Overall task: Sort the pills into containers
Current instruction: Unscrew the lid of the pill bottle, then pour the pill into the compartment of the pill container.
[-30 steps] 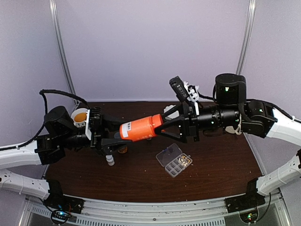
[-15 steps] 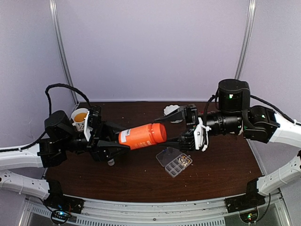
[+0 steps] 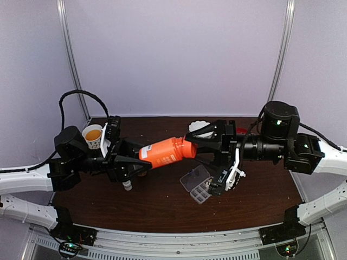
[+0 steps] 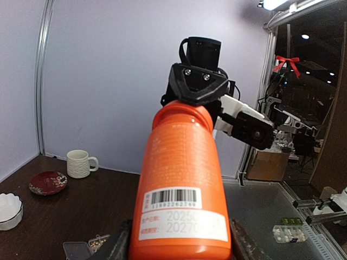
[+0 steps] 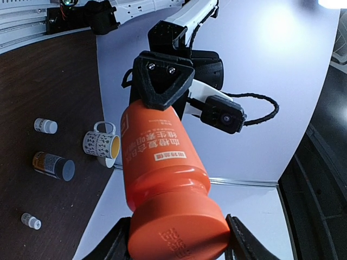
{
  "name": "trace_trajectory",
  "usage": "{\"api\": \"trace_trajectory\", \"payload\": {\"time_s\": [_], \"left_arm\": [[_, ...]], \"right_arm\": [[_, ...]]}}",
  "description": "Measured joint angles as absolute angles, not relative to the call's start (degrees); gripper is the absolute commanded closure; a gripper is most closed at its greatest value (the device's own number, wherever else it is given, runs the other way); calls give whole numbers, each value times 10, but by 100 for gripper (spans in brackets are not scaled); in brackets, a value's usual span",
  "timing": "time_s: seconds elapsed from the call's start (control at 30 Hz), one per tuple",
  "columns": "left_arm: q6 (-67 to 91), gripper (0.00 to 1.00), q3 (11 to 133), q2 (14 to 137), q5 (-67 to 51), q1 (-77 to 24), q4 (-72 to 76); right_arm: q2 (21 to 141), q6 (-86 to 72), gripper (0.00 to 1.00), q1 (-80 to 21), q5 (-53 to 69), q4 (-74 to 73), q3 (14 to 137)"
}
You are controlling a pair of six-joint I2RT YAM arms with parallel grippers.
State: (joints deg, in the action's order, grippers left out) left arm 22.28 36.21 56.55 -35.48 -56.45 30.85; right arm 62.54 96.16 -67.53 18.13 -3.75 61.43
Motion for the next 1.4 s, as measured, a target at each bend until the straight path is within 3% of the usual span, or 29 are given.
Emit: {"api": "trace_trajectory", "payload": {"time_s": [0.3,0.57,0.87,0.97,1.13,1.4], "left_arm": [[208,100,327,518,-347,-564,333],[175,100,300,491,-326,-564,336],[137,100,255,499,-302,-564,360],[124,100,247,517,-289,-564,364],[106,100,225,551,-268,-571,367],[96,100,203,627,-230,-599,394]], "right_arm": [[578,839,98,-645,191,-32,613],[545,455,98,-642,63,4,577],[601,68,93,-622,-117,-191,583],[628,-26,89,-595,-117,-245,565],[686,-150,92,-513,-72,-304,531],[792,-225,98,-411,-23,-339,491]]}}
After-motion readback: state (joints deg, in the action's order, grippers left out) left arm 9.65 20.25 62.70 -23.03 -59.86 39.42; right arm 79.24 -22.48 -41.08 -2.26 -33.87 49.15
